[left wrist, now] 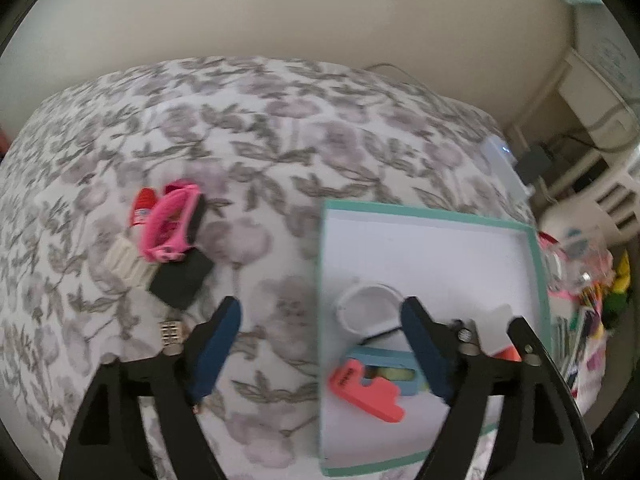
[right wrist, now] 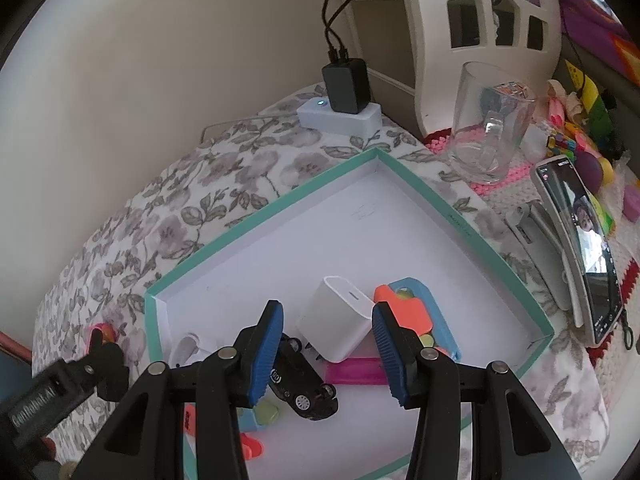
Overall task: Organize rigid objects
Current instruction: 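Withdraw both open grippers from the tray toward the remaining objects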
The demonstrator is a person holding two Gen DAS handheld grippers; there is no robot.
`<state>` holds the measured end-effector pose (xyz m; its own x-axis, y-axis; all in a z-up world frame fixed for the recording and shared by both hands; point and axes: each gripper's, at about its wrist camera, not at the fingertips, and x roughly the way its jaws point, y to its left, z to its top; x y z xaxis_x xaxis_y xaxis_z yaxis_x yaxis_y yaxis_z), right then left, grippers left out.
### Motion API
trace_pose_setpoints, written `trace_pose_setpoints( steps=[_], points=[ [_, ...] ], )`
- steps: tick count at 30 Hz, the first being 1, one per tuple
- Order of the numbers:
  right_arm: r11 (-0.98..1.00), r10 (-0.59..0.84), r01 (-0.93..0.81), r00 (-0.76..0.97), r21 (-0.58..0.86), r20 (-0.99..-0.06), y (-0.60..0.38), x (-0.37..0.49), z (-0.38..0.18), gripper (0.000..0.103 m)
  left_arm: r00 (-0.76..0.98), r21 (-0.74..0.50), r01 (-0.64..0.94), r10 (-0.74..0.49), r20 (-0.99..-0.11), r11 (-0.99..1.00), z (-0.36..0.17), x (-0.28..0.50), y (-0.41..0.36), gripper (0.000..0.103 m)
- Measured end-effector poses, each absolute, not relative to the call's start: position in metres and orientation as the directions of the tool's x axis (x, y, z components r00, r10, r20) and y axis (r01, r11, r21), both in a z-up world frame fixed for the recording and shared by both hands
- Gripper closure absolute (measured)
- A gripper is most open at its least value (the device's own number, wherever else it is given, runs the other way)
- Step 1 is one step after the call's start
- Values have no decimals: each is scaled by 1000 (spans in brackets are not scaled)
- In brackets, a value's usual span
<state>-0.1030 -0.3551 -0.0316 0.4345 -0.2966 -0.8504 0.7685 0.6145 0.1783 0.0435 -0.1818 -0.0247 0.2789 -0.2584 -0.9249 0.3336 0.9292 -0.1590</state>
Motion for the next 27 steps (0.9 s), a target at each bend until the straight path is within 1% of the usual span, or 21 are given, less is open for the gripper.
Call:
trace_pose_setpoints(
  steps=[2,6,7,8,10,12,14,18,19,20,21,27],
  points=[
    [624,-293,762,436,175,-851,-353,-101,-32,53,295,-129,286,-215,-931,949,-27,48,-173,15],
    [642,-292,750,430,159,-854,-350,-98,-34,52,310,-71,257,-151,-938,964,-32,53,-165,12],
    [645,-293,749,428,155,-855,-349,-97,-35,49,312,-62,254,-142,-939,965,-32,53,-164,8],
    [647,-296,748,421,144,-857,-348,-97,-36,43,315,-53,253,-134,-940,966,-33,53,-164,6],
    [651,-301,747,414,132,-859,-347,-96,-37,37,319,-45,256,-128,-939,966,-32,52,-163,6],
    [658,-298,743,407,124,-863,-347,-95,-39,37,323,-40,261,-126,-938,965,-30,51,-164,6],
    [660,-297,742,400,116,-867,-347,-94,-41,32,325,-34,268,-124,-938,963,-30,51,-164,6],
    [660,-301,744,388,104,-871,-347,-94,-43,31,326,-21,273,-113,-939,962,-32,50,-166,5],
    [660,-304,745,386,100,-871,-347,-93,-44,27,324,-19,274,-111,-939,961,-33,50,-166,5],
    [660,-306,745,384,96,-871,-347,-93,-44,20,322,-18,275,-110,-940,961,-33,50,-166,5],
    [660,-309,745,383,93,-870,-347,-93,-44,18,321,-17,275,-108,-941,961,-34,50,-167,5],
    [664,-313,742,382,87,-869,-347,-93,-45,17,305,-1,274,-88,-948,962,-39,50,-166,5]
  ],
)
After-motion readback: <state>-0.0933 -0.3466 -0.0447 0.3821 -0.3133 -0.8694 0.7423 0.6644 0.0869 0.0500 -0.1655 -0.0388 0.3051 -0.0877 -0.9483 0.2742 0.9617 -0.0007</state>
